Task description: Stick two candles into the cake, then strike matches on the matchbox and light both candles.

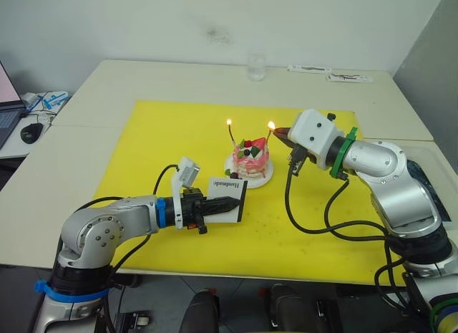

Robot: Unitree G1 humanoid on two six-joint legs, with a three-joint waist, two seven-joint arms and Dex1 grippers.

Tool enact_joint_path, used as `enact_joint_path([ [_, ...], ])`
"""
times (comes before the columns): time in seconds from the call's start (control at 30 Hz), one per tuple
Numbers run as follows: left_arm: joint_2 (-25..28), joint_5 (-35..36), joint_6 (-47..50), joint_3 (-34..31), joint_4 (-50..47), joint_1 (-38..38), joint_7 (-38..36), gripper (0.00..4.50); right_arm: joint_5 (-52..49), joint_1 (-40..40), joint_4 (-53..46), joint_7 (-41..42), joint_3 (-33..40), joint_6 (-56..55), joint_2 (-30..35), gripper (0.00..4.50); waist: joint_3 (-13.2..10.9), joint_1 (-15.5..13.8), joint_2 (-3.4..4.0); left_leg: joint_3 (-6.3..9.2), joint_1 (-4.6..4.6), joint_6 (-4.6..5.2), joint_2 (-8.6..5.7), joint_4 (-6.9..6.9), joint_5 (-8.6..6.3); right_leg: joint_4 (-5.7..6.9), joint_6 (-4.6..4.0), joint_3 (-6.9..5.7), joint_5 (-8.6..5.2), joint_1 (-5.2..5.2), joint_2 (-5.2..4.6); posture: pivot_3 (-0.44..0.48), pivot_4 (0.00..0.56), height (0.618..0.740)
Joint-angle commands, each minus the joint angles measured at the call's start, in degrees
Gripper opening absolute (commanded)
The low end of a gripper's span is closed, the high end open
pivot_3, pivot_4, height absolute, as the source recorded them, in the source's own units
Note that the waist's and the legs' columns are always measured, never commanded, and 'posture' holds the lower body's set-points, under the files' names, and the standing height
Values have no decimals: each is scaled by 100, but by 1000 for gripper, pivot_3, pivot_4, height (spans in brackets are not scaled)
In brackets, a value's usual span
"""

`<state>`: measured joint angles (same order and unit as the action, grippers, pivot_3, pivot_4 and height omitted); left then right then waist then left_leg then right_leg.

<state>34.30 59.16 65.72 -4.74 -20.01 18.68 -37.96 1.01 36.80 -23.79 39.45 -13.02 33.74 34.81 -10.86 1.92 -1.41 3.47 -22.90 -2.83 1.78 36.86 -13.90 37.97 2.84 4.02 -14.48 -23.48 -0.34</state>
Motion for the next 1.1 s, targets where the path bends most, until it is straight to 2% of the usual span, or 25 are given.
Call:
enact_joint_path([
  [0.03, -20, 8, -124, -17, -98, 93, -54, 0, 34, 144, -142, -21, 109, -64, 8, 38, 0, 0, 0, 0, 0, 0, 0, 0, 0, 0, 0, 0, 0, 0, 0, 0, 150, 740],
  [0.73, -70, 1, -100, -12, -105, 96, -61, 0, 53, 43, -193, -13, 151, -52, 88, 38, 0, 0, 0, 0, 0, 0, 0, 0, 0, 0, 0, 0, 0, 0, 0, 0, 150, 740],
  [0.9, -97, 9, -90, 1, -115, 95, -54, 0, 6, -317, -414, 42, 451, 55, 421, 38, 0, -4, 0, 0, -1, 0, 0, 0, 0, -1, 0, 0, 0, 0, 0, 0, 150, 740],
  [1.1, -156, 6, -89, 60, -108, 98, -54, 0, -40, -1050, -813, 24, 1151, 379, 931, 38, 0, -9, 0, -2, -2, 0, -1, 0, 0, -1, 0, 1, 0, 0, -1, 0, 150, 740],
])
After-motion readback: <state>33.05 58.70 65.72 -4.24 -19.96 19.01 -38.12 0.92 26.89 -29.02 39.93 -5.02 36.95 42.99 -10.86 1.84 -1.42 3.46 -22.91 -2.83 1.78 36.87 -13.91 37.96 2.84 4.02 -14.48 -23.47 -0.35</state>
